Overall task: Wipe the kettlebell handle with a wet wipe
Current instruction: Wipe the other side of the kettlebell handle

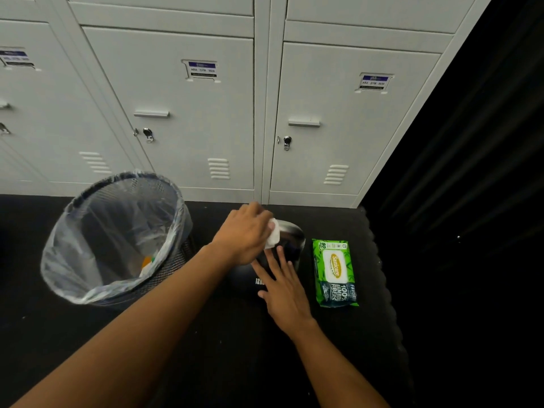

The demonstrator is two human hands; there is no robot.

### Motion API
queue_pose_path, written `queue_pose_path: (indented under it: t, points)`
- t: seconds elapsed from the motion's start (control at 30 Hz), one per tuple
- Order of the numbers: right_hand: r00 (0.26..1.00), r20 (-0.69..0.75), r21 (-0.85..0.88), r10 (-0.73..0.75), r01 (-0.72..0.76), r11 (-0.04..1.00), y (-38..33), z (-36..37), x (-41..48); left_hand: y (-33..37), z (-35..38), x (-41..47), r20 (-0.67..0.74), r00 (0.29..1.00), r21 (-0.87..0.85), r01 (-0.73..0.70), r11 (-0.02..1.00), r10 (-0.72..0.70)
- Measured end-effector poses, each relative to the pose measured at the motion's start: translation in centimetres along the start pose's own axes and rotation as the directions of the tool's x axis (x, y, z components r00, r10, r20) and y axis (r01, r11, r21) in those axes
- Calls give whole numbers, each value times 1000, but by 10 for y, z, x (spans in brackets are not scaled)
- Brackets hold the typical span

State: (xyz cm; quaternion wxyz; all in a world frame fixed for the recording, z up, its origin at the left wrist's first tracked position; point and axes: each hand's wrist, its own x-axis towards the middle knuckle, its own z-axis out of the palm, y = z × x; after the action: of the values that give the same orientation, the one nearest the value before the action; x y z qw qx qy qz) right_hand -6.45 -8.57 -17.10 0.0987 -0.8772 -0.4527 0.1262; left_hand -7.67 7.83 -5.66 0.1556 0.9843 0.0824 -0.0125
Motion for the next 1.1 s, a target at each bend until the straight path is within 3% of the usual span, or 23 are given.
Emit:
queue_pose_path:
  t: [0.1,0.2,0.33,0.4,0.57,0.7,0.8,0.93,1.1]
  points:
    - [1000,17,-3,-20,20,1000,8,1,-2,-1,0,0,71,996,33,-59,998,56]
    - [999,19,7,-39,38,999,12,1,-4,-21,1,-9,58,996,-135,-59,989,67]
    - [999,12,38,-39,38,999,12,0,-4,-45,16,-25,79,970,-403,240,883,-228]
    - [1000,9,43,-29,29,999,11,0,-4,-44,18,-26,67,971,-332,238,913,-229]
    - [1000,-2,37,-15,15,999,8,2,-5,-18,10,-11,18,999,-72,42,997,-41]
    - [999,38,22,3,-4,1000,8,3,-3,15,7,9,90,996,157,7,988,-21]
    - [999,47,27,11,-13,1000,8,4,-2,24,10,13,57,998,210,-28,977,16]
    - [1000,15,36,-25,25,999,11,0,-3,1,15,-2,-57,995,70,-79,994,83]
    - [999,-21,47,-29,30,998,10,0,-5,-47,31,-26,-150,982,-212,78,974,-111]
